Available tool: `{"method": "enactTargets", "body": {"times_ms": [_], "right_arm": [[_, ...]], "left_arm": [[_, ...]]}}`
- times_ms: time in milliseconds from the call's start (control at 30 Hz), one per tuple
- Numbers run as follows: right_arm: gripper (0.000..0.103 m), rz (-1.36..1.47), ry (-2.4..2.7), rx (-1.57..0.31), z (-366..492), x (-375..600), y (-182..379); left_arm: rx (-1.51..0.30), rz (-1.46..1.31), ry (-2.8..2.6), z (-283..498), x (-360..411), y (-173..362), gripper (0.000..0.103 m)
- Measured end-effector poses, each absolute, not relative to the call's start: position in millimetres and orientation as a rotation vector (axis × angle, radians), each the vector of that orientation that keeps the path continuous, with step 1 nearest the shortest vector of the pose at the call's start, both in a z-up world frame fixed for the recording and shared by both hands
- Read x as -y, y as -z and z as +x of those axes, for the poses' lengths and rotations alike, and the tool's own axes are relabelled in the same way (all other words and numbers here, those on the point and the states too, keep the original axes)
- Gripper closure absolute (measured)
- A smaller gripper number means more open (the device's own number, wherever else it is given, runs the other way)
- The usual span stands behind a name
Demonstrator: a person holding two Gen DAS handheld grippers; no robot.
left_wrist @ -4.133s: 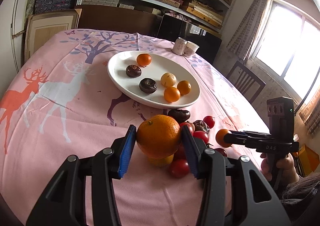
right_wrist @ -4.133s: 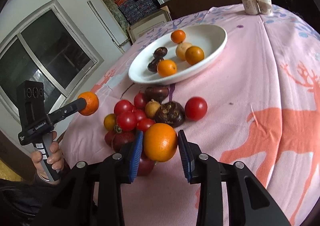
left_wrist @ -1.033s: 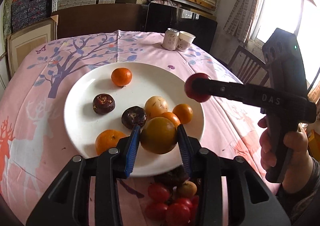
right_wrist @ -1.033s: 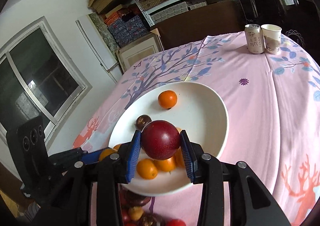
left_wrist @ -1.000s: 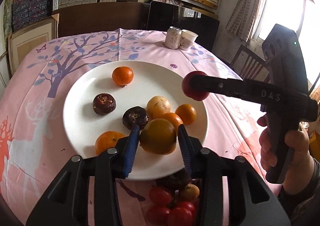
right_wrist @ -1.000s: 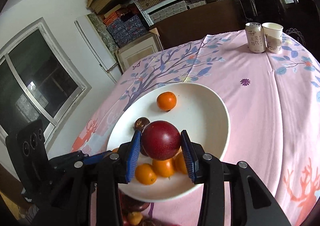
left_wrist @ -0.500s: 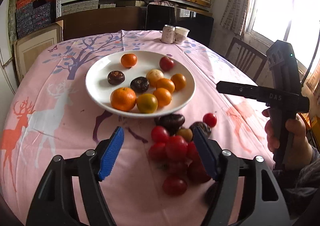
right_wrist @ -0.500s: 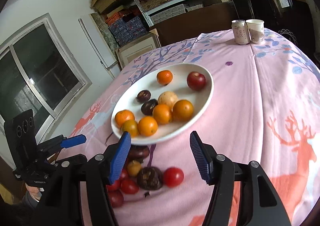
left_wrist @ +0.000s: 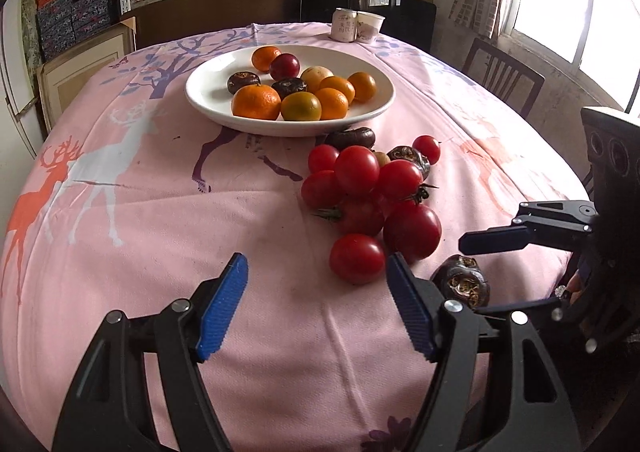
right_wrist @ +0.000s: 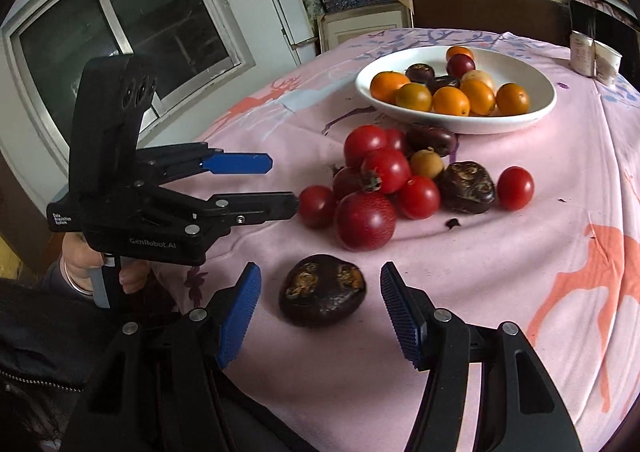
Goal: Organize fruits
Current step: 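Grasp a red tomato with the left tool while the right tool grasps a dark brown fruit, then carry both fruits to the white plate and release them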
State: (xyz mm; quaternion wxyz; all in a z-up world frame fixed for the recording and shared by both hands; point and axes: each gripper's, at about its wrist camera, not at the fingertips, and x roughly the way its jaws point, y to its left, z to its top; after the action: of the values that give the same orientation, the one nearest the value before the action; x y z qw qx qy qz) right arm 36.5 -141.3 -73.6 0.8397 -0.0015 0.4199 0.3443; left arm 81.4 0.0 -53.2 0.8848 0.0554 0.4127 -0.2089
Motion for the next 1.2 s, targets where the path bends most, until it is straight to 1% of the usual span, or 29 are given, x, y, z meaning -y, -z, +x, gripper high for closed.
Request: {"method": "enactTargets", "body": {"times_ms": [33,67,100,367,400,433,467,500,533,600,667,767,800,900,967,1000,1200], "right_arm": [[0.040,-0.031,-0.727,-0.889,34,135,76],[0.045,-0.067,-0.712,-0.889,32,130,78],[0.056,-0.100,-0.680,-0.879,30,127,80],[0.056,0.016,-0.598,-0.833,23,172,63],[0.056,0.032,-0.586,-0.834,22,178,62],[0.056,0.045,-0.576,-0.837,22,182,62],[0.056,0.060,-0.570,-0.842,22,186,63],[0.056,0.073,-0.565,-0.847,21,190,64],[0.056,0.080,-0.558,-0.852,23,191,65],[0.056,0.098,-0.553,-0.858,23,195,67],[0.056,0.116,-0.557,-0.861,24,198,68],[0.056,0.123,-0.564,-0.862,24,197,69],[0.055,0.122,-0.568,-0.863,24,195,70],[0.055,0.118,-0.576,-0.866,23,193,71],[0.055,0.120,-0.577,-0.864,23,193,72],[0.056,0.122,-0.575,-0.861,23,195,72],[0.056,0.161,-0.561,-0.839,26,207,66]], "left_arm": [[-0.858,0.121,0.435,80,1,53,0.033],[-0.857,0.126,0.436,78,2,54,0.033],[-0.859,0.133,0.438,77,4,55,0.033],[-0.819,0.214,0.442,77,35,61,0.033],[-0.820,0.215,0.439,80,36,63,0.031],[-0.819,0.203,0.442,81,36,64,0.032],[-0.817,0.194,0.450,82,36,63,0.036],[-0.818,0.189,0.469,81,35,62,0.050],[-0.819,0.187,0.491,80,36,62,0.061],[-0.824,0.212,0.493,78,36,65,0.065],[-0.833,0.211,0.498,80,32,72,0.065],[-0.842,0.130,0.503,87,20,75,0.064],[-0.843,0.128,0.482,90,19,75,0.060],[-0.842,0.119,0.469,94,18,75,0.059],[-0.830,0.133,0.486,90,21,74,0.071],[-0.820,0.140,0.492,88,23,72,0.072],[-0.769,0.096,0.530,74,19,53,0.073]]}}
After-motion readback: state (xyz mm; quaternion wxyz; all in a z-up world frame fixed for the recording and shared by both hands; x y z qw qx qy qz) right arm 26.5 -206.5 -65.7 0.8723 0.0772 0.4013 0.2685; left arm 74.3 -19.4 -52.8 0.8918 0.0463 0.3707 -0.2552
